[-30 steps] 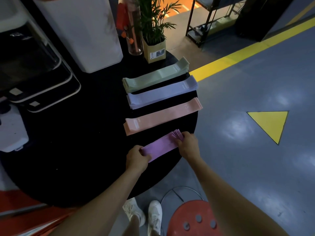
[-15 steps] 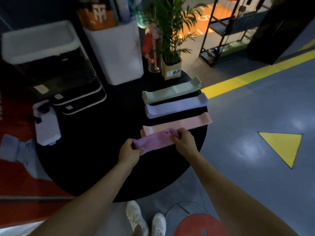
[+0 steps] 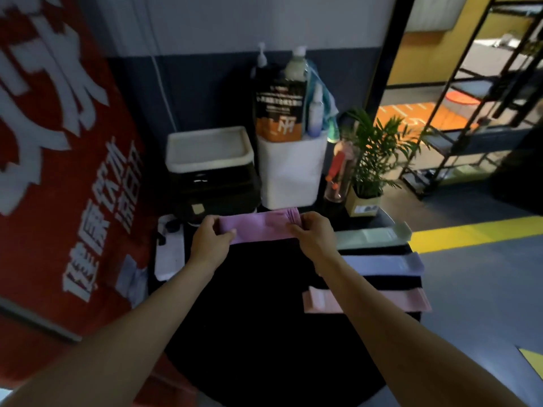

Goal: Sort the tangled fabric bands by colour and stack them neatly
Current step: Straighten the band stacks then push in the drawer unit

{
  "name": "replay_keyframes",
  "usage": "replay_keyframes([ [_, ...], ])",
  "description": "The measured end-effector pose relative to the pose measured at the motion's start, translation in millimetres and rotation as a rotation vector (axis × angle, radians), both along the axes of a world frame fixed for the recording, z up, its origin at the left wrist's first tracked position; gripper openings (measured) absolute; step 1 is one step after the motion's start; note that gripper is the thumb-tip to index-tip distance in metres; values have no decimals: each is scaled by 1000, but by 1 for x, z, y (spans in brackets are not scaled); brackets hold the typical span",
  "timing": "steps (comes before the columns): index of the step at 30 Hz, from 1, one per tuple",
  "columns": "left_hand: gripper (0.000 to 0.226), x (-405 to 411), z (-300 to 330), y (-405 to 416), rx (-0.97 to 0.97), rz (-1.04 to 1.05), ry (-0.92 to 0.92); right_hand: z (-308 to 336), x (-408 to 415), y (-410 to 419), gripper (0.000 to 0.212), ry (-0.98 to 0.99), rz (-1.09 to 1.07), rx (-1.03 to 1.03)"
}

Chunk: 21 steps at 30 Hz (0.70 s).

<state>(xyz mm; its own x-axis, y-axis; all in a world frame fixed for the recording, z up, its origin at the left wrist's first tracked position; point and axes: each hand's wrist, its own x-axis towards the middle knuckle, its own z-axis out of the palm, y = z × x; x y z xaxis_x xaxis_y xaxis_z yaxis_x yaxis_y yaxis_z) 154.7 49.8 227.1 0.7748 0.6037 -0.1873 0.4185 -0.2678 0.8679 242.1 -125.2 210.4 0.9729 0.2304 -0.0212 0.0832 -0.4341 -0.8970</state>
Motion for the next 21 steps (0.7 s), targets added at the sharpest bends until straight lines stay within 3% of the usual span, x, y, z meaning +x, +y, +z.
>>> replay_keyframes([
  [3,28,15,17,33,98,81,-129,22,18,36,18,-62,17,6],
  [7,28,37,39,74,89,155,-230,43,44,83,16,-99,28,5],
  [10,34,53,42,100,158,166,-179,46,60,114,12,-96,23,-58],
  [13,37,67,32,119,179,138,-97,42,70,135,26,-82,32,-155],
  [21,20,80,11,145,488,-75,112,24,85,166,27,-61,14,-423],
])
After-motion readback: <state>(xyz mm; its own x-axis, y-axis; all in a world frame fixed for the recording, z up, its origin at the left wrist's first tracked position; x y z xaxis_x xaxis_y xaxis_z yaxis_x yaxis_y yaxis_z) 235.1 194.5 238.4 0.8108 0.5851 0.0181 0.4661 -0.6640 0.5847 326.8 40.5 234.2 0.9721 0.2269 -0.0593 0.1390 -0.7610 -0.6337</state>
